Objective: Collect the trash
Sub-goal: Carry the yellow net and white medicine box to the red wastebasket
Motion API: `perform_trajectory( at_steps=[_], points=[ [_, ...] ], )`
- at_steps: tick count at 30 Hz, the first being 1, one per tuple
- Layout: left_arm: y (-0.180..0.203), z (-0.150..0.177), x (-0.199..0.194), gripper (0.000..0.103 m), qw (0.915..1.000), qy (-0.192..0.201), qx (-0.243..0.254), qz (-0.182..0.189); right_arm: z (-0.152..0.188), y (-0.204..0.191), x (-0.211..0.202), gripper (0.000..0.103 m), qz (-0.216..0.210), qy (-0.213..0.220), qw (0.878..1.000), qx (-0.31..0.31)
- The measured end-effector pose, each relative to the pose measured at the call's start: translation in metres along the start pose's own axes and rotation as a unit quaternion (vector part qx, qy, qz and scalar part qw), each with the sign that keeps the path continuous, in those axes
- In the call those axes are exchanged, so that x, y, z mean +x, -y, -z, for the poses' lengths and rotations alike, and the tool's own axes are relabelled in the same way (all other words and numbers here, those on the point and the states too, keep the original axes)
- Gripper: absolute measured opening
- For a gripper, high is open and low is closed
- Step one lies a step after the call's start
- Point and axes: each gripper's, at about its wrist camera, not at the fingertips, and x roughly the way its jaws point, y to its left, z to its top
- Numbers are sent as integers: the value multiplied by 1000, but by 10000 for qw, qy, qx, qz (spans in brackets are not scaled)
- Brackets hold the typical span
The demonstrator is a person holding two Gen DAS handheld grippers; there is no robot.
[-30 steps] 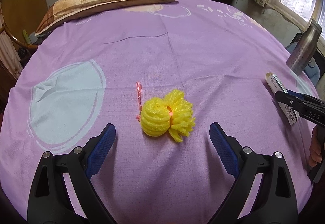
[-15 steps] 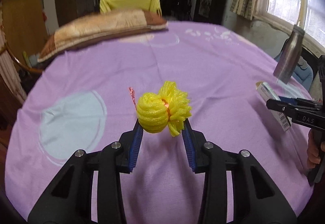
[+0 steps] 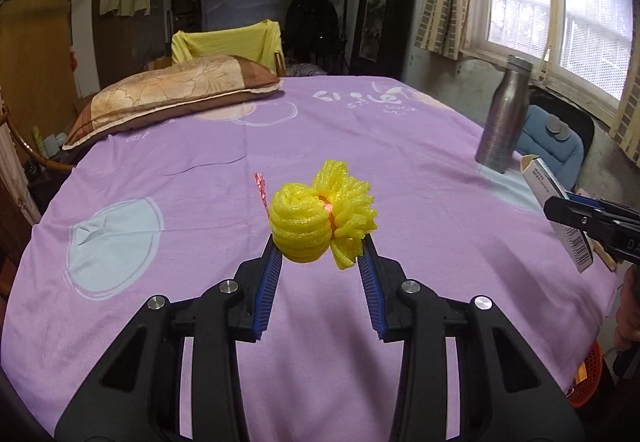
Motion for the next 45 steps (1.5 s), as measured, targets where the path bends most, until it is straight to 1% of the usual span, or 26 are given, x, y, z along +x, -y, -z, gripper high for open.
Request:
perform_trajectory(
  at_steps=[7, 15, 20, 27, 31, 36, 42, 45],
  points=[
    [42, 1, -33, 39, 9992, 261, 174, 251, 20, 20, -75, 44, 208, 481, 9986, 21],
    [96, 5, -74, 39, 9954, 596, 528, 537, 49, 39, -149, 44, 486, 952, 9942, 145],
    [128, 8, -98, 39, 9910, 793, 743, 781, 70, 53, -196, 44, 693, 1248, 9895, 238],
    [174, 13, -120, 39, 9834, 905, 1038, 1180, 100, 73, -253, 44, 993, 1607, 9810, 446],
    [206, 19, -127, 39, 9775, 922, 1263, 1412, 119, 87, -277, 44, 1216, 1730, 9757, 570],
    [247, 27, -127, 39, 9690, 826, 1556, 1731, 149, 117, -302, 44, 1530, 1768, 9684, 872],
    [298, 38, -111, 39, 9576, 552, 1937, 2062, 181, 155, -313, 44, 1800, 1647, 9614, 1271],
    [324, 46, -101, 39, 9507, 392, 2118, 2230, 200, 177, -311, 44, 1917, 1482, 9587, 1489]
  ],
)
